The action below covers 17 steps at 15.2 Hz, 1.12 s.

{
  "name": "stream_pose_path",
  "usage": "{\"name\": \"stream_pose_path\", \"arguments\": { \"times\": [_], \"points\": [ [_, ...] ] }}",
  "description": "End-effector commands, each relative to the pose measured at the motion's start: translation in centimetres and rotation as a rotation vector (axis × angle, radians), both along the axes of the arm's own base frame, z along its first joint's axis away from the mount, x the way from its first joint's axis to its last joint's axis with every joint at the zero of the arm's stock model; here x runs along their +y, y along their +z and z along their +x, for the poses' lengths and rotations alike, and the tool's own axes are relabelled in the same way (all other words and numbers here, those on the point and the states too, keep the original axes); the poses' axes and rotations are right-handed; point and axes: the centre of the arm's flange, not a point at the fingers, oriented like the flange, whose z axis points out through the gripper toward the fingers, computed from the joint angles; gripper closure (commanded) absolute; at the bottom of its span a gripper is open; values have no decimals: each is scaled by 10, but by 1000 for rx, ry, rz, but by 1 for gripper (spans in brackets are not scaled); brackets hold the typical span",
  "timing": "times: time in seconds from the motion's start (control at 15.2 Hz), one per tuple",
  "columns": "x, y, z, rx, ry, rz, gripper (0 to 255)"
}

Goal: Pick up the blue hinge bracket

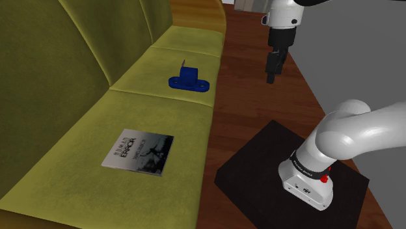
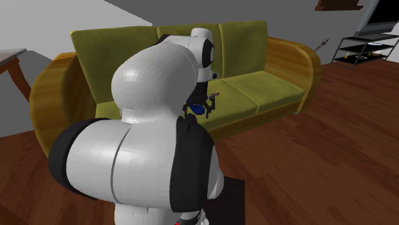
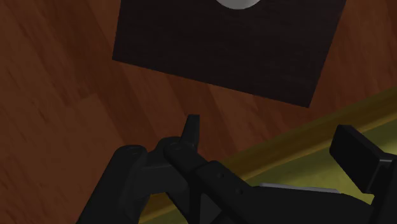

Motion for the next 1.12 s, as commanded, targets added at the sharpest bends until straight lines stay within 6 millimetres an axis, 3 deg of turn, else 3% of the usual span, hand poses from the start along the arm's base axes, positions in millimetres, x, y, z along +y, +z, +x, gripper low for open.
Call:
{"name": "stream_pose_path", "arguments": {
  "times": [0.0,1.06],
  "points": [
    [0,0,0,0,0,0,0],
    [30,-48,174,-177,135,125,0]
  ]
}}
